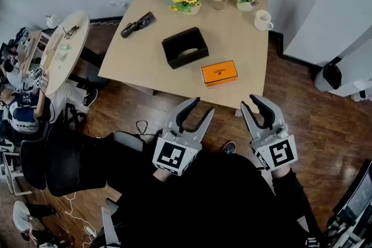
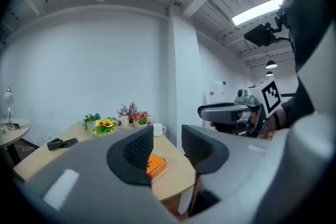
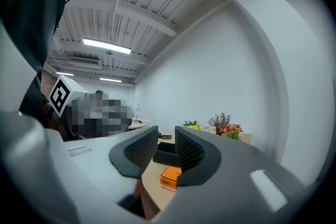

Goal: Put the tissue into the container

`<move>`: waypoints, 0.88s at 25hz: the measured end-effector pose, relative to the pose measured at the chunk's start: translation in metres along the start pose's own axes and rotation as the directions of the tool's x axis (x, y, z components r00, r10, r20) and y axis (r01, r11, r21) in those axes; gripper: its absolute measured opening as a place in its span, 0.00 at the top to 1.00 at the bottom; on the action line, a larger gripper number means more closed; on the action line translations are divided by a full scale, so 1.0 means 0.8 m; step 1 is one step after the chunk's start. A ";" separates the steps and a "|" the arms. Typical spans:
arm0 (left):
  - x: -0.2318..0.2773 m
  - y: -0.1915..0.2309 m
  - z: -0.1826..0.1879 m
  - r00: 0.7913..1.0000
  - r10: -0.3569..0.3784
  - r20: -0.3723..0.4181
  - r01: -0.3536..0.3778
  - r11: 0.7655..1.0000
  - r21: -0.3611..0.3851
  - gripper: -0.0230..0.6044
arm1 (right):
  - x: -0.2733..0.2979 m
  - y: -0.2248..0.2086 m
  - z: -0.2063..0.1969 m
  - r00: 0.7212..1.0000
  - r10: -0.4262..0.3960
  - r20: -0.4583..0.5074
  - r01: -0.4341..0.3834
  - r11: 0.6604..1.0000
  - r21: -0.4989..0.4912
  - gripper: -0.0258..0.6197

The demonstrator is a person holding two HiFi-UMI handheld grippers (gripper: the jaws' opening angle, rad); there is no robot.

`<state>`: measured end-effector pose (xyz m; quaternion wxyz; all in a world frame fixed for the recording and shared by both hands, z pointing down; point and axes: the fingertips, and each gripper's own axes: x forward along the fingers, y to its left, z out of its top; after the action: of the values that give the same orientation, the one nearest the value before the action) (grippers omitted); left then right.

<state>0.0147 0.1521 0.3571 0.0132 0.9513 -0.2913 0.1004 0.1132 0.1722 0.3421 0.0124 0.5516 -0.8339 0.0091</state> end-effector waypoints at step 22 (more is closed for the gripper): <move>0.156 0.136 -0.232 0.902 -0.117 -0.416 0.130 0.991 0.004 0.59 | 0.154 -0.086 -0.250 0.816 0.061 -0.574 -0.231 0.946 -0.227 0.62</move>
<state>0.0211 0.0089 0.5603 0.0660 0.9249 -0.2194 0.3034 0.1308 0.0377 0.5458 0.3350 0.4505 -0.8260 0.0507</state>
